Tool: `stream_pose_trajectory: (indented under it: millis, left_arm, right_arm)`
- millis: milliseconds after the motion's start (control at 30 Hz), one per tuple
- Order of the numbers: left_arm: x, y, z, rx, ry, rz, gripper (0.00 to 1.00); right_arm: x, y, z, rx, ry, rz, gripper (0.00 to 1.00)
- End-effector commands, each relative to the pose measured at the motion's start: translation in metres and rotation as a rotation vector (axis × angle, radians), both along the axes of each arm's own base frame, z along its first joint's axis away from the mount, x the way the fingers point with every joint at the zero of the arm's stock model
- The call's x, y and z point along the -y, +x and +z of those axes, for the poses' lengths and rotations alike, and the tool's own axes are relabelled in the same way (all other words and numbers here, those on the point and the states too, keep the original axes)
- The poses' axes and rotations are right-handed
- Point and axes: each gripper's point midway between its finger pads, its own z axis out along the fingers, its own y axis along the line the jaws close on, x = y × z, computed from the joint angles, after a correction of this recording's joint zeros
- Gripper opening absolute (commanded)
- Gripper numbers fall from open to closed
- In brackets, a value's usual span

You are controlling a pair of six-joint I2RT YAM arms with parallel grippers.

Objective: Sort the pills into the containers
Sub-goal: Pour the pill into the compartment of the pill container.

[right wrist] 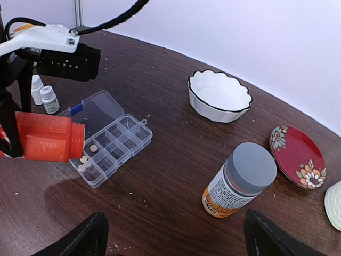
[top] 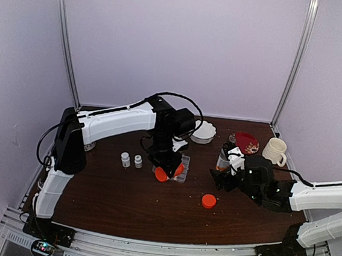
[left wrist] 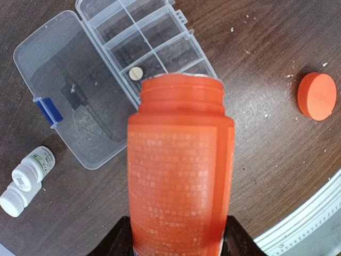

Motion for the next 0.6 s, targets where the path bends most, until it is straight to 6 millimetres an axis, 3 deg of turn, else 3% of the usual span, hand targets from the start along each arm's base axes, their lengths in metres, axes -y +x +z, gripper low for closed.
stream_pose_trajectory:
  millis: [0,33,167,233,367,567]
  left_arm:
    - [-0.004,0.002,-0.007,-0.017,0.002,0.015,0.00]
    - [-0.009,-0.002,-0.010,-0.035,0.041,0.017,0.00]
    - [0.007,-0.002,-0.002,0.001,-0.025,-0.015,0.00]
    - [0.001,-0.001,-0.009,-0.019,0.004,-0.001,0.00]
    - [0.002,0.003,0.003,0.021,-0.003,-0.012,0.00]
    - [-0.016,0.003,-0.009,0.006,0.051,0.012,0.00]
  right_arm:
    - [0.000,0.004,0.008,0.012,0.004,-0.012,0.91]
    - [0.001,0.004,0.008,0.011,0.003,-0.014,0.91]
    - [0.001,0.004,0.008,0.012,0.004,-0.014,0.91]
    - [0.000,0.004,0.009,0.012,0.003,-0.014,0.91]
    - [0.001,0.004,0.008,0.010,0.001,-0.016,0.91]
    - [0.002,0.004,0.007,0.010,-0.002,-0.020,0.91]
